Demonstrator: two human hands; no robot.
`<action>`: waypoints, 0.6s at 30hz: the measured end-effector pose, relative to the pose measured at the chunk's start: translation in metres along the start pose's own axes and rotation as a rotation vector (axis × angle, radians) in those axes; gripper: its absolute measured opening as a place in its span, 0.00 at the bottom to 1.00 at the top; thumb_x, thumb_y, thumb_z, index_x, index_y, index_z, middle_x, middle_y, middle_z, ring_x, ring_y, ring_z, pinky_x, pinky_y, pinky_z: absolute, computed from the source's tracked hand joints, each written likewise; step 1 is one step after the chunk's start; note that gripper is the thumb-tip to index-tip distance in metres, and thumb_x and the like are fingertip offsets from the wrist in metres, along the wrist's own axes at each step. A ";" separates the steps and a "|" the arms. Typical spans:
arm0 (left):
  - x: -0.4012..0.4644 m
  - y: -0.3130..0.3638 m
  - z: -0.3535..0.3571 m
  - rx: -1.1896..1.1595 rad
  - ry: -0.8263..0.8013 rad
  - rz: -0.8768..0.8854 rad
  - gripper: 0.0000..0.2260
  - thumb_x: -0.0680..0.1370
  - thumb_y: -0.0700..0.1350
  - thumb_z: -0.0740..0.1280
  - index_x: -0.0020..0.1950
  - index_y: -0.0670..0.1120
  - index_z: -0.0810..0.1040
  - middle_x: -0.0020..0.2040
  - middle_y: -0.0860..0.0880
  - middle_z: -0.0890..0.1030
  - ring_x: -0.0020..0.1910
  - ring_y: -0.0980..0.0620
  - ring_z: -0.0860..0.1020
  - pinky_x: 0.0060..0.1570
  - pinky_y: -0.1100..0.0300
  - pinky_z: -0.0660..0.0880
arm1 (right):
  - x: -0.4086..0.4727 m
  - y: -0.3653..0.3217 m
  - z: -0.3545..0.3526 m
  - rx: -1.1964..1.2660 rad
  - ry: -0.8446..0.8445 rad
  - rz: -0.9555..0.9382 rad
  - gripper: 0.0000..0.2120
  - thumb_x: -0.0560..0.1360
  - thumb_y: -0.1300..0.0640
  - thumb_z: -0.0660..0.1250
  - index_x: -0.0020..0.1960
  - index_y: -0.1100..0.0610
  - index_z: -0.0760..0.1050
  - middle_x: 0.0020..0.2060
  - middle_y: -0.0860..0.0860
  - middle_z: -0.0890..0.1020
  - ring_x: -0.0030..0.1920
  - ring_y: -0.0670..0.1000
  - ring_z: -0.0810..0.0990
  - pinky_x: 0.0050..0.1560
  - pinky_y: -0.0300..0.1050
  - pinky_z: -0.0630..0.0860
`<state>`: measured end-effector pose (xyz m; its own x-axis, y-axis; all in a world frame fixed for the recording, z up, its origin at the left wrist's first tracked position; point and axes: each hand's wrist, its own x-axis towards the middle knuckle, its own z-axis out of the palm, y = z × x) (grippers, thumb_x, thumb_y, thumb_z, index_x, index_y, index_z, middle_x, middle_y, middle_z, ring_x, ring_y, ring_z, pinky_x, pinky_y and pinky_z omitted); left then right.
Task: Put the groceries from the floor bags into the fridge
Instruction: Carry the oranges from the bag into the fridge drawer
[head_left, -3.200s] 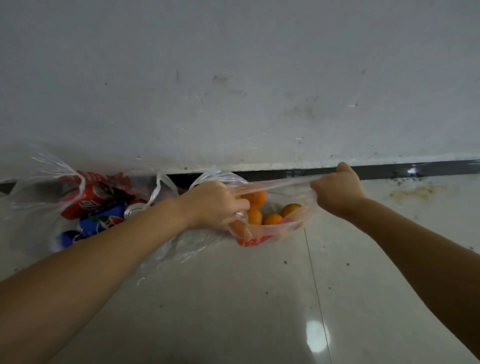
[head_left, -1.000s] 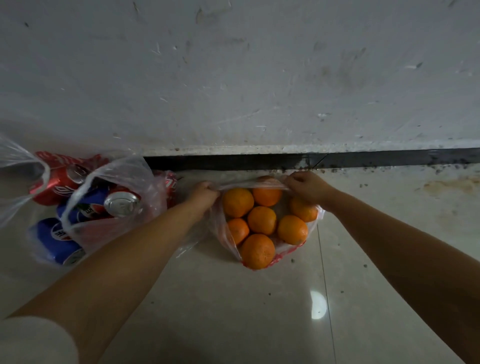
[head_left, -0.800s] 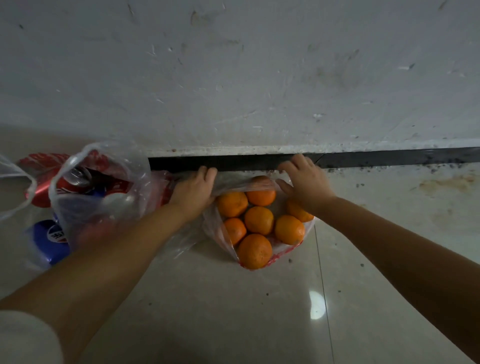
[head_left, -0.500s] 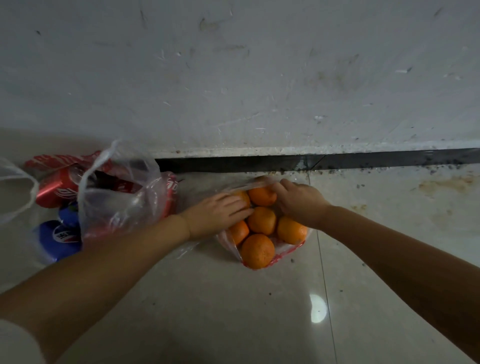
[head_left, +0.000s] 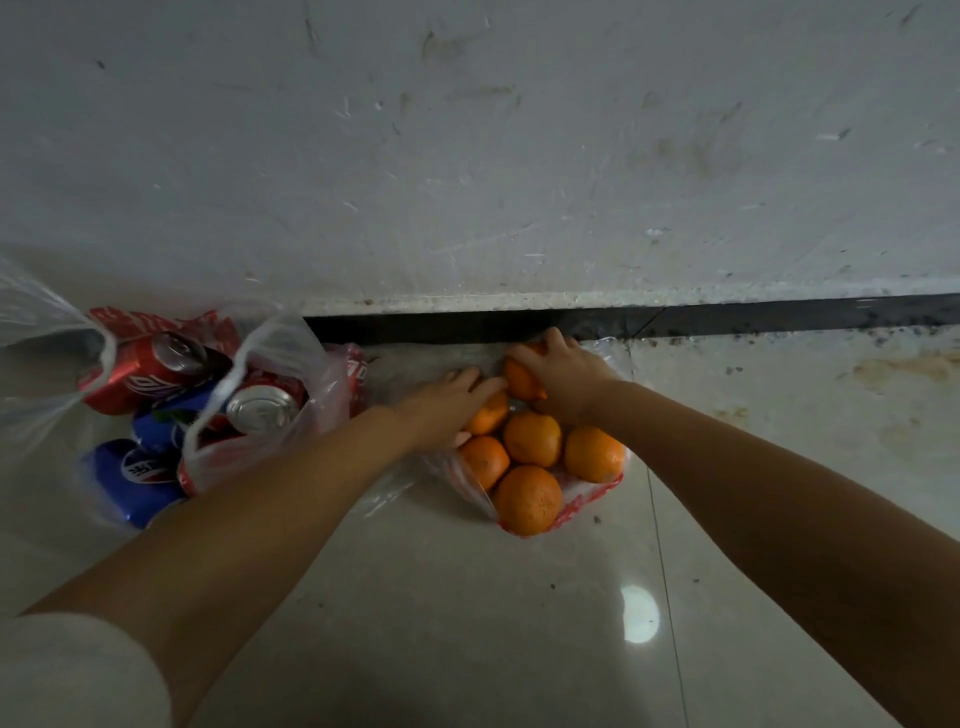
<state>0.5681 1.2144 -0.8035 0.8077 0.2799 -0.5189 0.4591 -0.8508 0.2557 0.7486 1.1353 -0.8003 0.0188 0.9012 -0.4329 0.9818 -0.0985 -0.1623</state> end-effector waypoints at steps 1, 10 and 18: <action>-0.002 -0.002 0.003 -0.034 0.014 0.001 0.35 0.75 0.47 0.68 0.76 0.51 0.52 0.72 0.45 0.59 0.69 0.44 0.65 0.60 0.53 0.70 | -0.004 0.003 0.000 0.038 0.003 0.021 0.34 0.73 0.46 0.67 0.73 0.44 0.52 0.67 0.60 0.62 0.64 0.63 0.68 0.57 0.56 0.76; -0.090 0.063 -0.062 -0.529 0.239 -0.339 0.38 0.68 0.52 0.75 0.71 0.46 0.59 0.67 0.42 0.67 0.64 0.44 0.68 0.60 0.48 0.70 | -0.128 -0.036 -0.051 0.482 0.106 0.295 0.36 0.69 0.47 0.72 0.71 0.49 0.58 0.69 0.55 0.63 0.68 0.61 0.65 0.63 0.59 0.71; -0.226 0.152 -0.207 -0.633 0.134 -0.253 0.37 0.71 0.50 0.73 0.73 0.49 0.56 0.69 0.42 0.64 0.64 0.45 0.70 0.54 0.55 0.70 | -0.267 -0.082 -0.203 0.502 0.022 0.342 0.35 0.73 0.50 0.69 0.74 0.49 0.54 0.69 0.56 0.63 0.66 0.60 0.67 0.61 0.54 0.71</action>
<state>0.5318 1.1138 -0.4778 0.6677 0.5226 -0.5302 0.7336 -0.3405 0.5882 0.7011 0.9882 -0.4910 0.3265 0.7916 -0.5165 0.7106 -0.5659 -0.4181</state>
